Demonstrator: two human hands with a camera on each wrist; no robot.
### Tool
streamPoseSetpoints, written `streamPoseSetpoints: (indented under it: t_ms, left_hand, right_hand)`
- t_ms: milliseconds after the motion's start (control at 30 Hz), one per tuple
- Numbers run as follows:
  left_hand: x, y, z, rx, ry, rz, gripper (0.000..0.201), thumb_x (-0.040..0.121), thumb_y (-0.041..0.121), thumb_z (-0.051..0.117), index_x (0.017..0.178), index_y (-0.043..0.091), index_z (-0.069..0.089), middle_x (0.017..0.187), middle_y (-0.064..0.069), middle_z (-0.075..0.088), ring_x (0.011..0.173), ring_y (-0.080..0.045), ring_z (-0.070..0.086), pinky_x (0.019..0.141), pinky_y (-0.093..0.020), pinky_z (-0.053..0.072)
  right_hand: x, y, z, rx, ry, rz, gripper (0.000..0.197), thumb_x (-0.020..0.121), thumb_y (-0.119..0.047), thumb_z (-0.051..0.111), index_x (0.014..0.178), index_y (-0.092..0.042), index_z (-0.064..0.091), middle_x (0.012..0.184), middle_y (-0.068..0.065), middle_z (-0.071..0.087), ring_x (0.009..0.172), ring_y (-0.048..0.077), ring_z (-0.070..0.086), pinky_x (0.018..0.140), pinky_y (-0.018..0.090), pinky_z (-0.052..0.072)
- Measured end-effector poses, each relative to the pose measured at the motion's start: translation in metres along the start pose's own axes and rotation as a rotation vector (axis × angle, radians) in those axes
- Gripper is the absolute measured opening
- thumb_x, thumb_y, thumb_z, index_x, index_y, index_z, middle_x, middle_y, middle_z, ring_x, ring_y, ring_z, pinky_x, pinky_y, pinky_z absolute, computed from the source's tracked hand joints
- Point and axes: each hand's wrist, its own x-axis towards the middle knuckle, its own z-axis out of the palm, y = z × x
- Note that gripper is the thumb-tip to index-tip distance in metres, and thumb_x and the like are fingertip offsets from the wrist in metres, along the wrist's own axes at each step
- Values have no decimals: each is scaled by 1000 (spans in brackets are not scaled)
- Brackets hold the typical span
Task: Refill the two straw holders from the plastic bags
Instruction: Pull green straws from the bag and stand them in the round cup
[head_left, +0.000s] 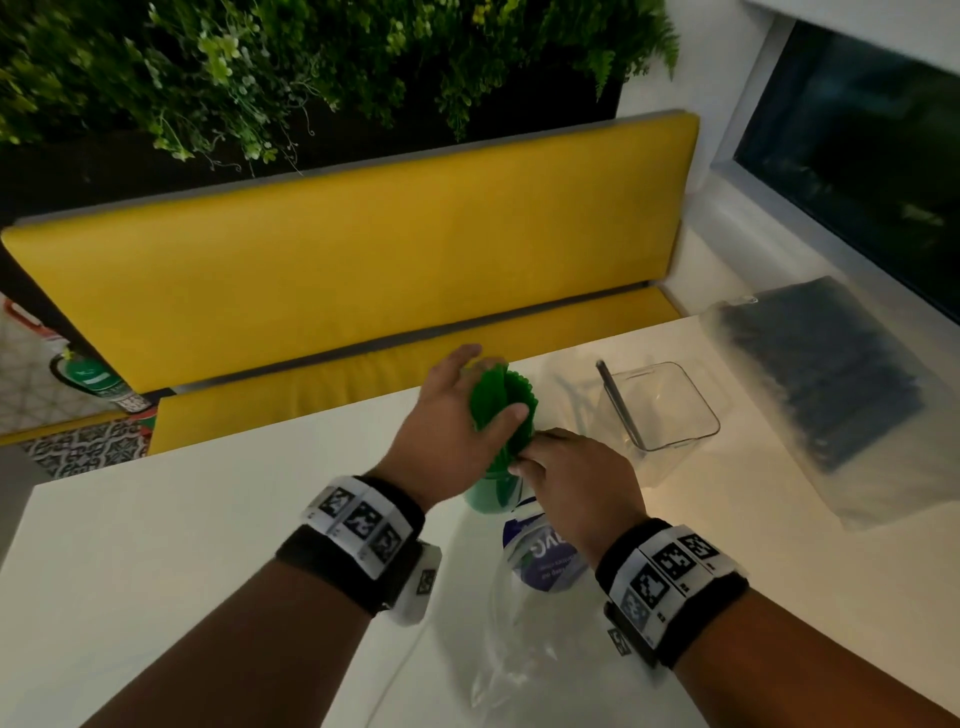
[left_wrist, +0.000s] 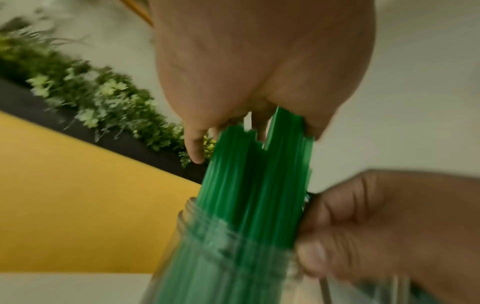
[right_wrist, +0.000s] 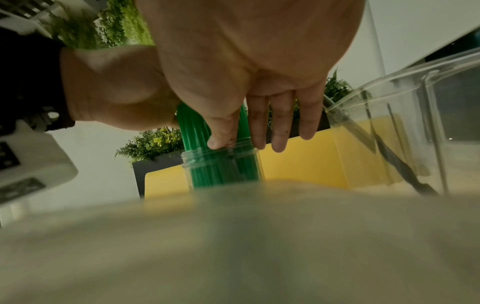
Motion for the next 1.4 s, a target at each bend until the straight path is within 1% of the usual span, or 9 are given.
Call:
streamPoseSetpoints:
  t_ms: [133,267,333,467,633,767,900,1100,1400]
  left_hand:
    - [-2,6,-27,-155,-67,-63,96,72,73,63,152,33,31,157,11,27,143,-8,28,114,-33,31]
    - [4,31,-43,-299,228,21,59,98,61,36,146,27,46,149,8,44,135,-7,40,111,-34,36]
    - [13,35,-34,-113,276,160,51,105,45,29,148,21,43,151,0,44,142,-16,35,114,-36,30]
    - [18,11,11,604,-114,298,59,101,45,18,147,21,43,154,-8,42,144,-33,35,111,-57,33]
    - [25,19,9,554,-7,220,62,88,70,32,130,32,57,146,-4,47,137,-29,40,107,-56,36]
    - [24,15,22,655,-67,147,44,91,57,41,115,27,63,122,-2,58,114,-30,52,83,-43,49]
    - [33,16,14,537,163,217,36,83,47,43,92,21,67,95,-2,63,89,-30,57,65,-39,52]
    - [30,19,17,733,-173,43,58,86,70,37,128,31,49,126,-1,52,116,-29,47,86,-48,48]
    - [30,19,19,765,-149,122,47,91,61,39,124,29,52,120,-2,54,108,-29,50,79,-42,46]
  right_hand:
    - [0,0,0,34,-4,7,21,95,-44,49,95,-31,66,93,-10,67,82,14,63,69,31,51]
    - [2,0,1,36,-22,17,25,96,-44,48,97,-29,67,96,-9,68,83,15,64,72,32,52]
    - [3,0,1,41,-26,21,26,96,-44,47,98,-29,68,98,-10,68,85,14,63,73,33,52]
    - [2,-1,0,33,-26,36,27,96,-46,47,102,-34,70,99,-9,69,86,15,64,73,34,53]
    - [1,-2,-2,47,-23,27,26,96,-44,49,101,-28,70,97,-6,69,82,17,64,68,31,49]
    - [-1,-3,-4,39,-6,30,26,95,-43,51,96,-26,70,95,-5,70,81,17,64,67,32,49]
    - [3,-2,0,57,-10,35,24,94,-45,50,99,-31,70,99,-9,69,84,15,65,72,36,54]
    - [1,-2,-2,81,16,9,22,94,-41,56,100,-27,72,96,-4,71,79,19,64,67,34,50]
    - [2,-1,-2,55,16,12,25,93,-44,55,99,-26,71,96,-4,71,81,20,65,69,33,49]
